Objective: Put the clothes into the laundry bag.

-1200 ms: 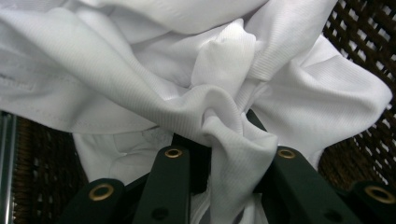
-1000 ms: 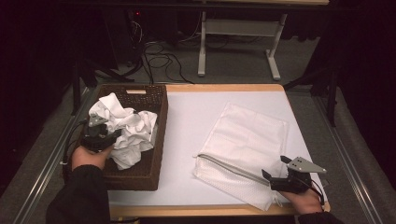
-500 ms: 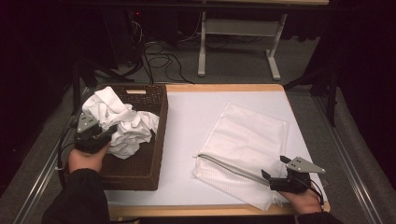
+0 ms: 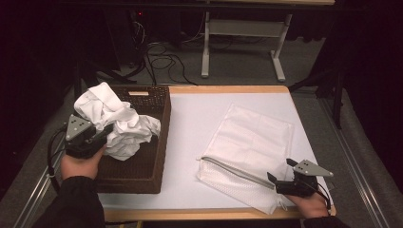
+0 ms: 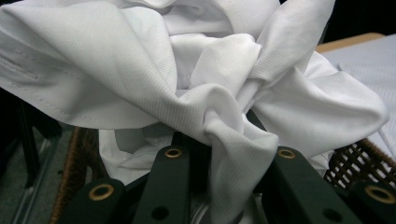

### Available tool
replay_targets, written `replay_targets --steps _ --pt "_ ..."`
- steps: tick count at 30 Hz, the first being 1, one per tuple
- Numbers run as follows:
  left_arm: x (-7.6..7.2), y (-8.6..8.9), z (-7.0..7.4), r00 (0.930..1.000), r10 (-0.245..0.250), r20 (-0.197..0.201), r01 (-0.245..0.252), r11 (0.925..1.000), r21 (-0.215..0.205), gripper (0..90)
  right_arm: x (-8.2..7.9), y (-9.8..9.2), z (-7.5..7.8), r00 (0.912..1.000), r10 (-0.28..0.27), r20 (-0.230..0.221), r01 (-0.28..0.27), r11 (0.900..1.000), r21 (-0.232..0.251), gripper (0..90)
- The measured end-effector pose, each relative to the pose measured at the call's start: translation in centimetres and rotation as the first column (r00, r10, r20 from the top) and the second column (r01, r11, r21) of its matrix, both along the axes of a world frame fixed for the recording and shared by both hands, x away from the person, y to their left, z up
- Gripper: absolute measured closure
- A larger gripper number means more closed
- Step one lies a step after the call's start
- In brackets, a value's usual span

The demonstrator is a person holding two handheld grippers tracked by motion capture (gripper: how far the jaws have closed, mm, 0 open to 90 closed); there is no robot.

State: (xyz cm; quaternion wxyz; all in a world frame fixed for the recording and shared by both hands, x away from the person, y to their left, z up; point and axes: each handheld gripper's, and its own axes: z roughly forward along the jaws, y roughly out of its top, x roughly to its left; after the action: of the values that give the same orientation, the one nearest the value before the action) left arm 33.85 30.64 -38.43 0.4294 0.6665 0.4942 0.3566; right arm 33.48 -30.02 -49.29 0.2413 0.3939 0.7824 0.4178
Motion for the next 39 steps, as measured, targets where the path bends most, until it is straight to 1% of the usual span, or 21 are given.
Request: replay_targets --steps 1,2,3,4,5,6,7,9,10,12,15,16,17,19,21,22,26,28,31,37,39 --pt "-0.2 -0.2 0.2 0.9997 0.007 0.025 -0.007 1.0 -0.005 76.6 -0.1 0.0 0.0 1.0 -0.005 -0.004 0.005 1.0 0.001 8.9" --pt "-0.2 -0.2 0.2 0.9997 0.007 0.025 -0.007 1.0 -0.005 76.5 -0.1 0.0 0.0 1.0 -0.005 -0.004 0.005 1.0 0.001 8.9" --pt "-0.5 -0.5 0.4 0.9978 0.021 0.062 -0.02 0.9997 -0.01 76.5 -0.1 0.1 0.1 1.0 -0.004 -0.001 0.004 1.0 -0.001 8.9" --pt "-0.6 -0.7 0.5 0.9954 0.032 0.091 -0.032 0.9995 -0.005 76.5 -0.2 0.1 0.1 1.0 -0.005 0.002 0.005 1.0 -0.001 8.9" --pt "-0.6 -0.7 0.5 0.9954 0.032 0.091 -0.032 0.9995 -0.005 76.6 -0.2 0.1 0.1 1.0 -0.005 0.002 0.005 1.0 -0.001 8.9" --pt "-0.9 -0.9 0.6 0.9899 0.055 0.131 -0.056 0.9984 0.006 76.6 -0.2 0.1 0.1 1.0 -0.005 0.006 0.005 1.0 0.002 8.9" --pt "-0.9 -0.9 0.6 0.9899 0.055 0.131 -0.056 0.9984 0.006 76.5 -0.2 0.1 0.1 1.0 -0.005 0.006 0.005 1.0 0.002 8.9" --pt "-1.2 -1.0 0.8 0.9797 0.079 0.184 -0.082 0.9966 0.006 76.6 -0.1 0.0 0.0 1.0 -0.004 0.006 0.004 1.0 0.003 8.9" --pt "-1.6 -1.1 0.8 0.971 0.08 0.225 -0.083 0.9965 0.005 76.6 -0.1 0.0 0.0 1.0 -0.005 0.005 0.005 1.0 0.003 8.9" --pt "-2.0 -1.2 0.7 0.9601 0.08 0.268 -0.081 0.9967 -0.006 76.5 -0.1 0.0 0.0 1.0 -0.008 -0.001 0.008 1.0 0.004 8.9" --pt "-2.3 -1.3 0.4 0.9524 0.083 0.293 -0.078 0.9965 -0.028 76.5 -0.1 0.1 0.0 1.0 -0.003 0.006 0.003 1.0 0.004 9.0" --pt "-2.3 -1.3 0.2 0.9516 0.083 0.296 -0.075 0.9965 -0.037 76.6 -0.2 0.1 0.0 1.0 -0.005 0.005 0.005 1.0 0.002 9.0" --pt "-2.2 -1.4 0.1 0.9506 0.084 0.299 -0.077 0.9964 -0.034 76.6 -0.2 0.1 0.0 1.0 -0.005 0.005 0.005 1.0 0.003 9.1" --pt "-2.1 -1.6 0.1 0.9511 0.077 0.299 -0.072 0.997 -0.027 76.5 -0.2 0.2 0.0 1.0 -0.006 0.005 0.006 1.0 0.002 9.2" --pt "-2.0 -1.7 0.1 0.949 0.074 0.307 -0.071 0.9973 -0.022 76.5 -0.2 0.2 0.0 1.0 -0.007 0.006 0.007 1.0 -0.001 9.3" --pt "-2.0 -1.8 0.3 0.9469 0.069 0.314 -0.066 0.9976 -0.021 76.5 -0.2 0.2 0.0 0.9999 -0.01 0.005 0.01 1.0 0.0 9.3" --pt "-1.9 -2.0 0.5 0.9455 0.059 0.32 -0.053 0.9982 -0.028 76.5 -0.2 0.2 0.0 0.9999 -0.013 0.008 0.013 1.0 -0.002 9.8" --pt "-2.0 -2.2 0.6 0.9432 0.054 0.328 -0.048 0.9985 -0.026 76.5 -0.2 0.2 0.0 0.9999 -0.013 0.01 0.013 1.0 -0.001 10.0" --pt "-2.1 -2.7 0.9 0.9401 0.046 0.338 -0.046 0.9989 -0.008 76.4 -0.3 0.1 0.1 0.9998 -0.011 0.014 0.011 1.0 0.0 10.1" --pt "-2.0 -3.4 1.6 0.9327 0.042 0.358 -0.036 0.9991 -0.023 76.5 -0.4 0.0 0.2 0.9997 -0.009 0.022 0.009 1.0 0.003 10.1" --pt "-1.9 -3.7 1.9 0.9293 0.037 0.368 -0.033 0.9993 -0.017 76.5 -0.4 0.1 0.2 0.9997 -0.009 0.023 0.009 1.0 0.004 10.1"
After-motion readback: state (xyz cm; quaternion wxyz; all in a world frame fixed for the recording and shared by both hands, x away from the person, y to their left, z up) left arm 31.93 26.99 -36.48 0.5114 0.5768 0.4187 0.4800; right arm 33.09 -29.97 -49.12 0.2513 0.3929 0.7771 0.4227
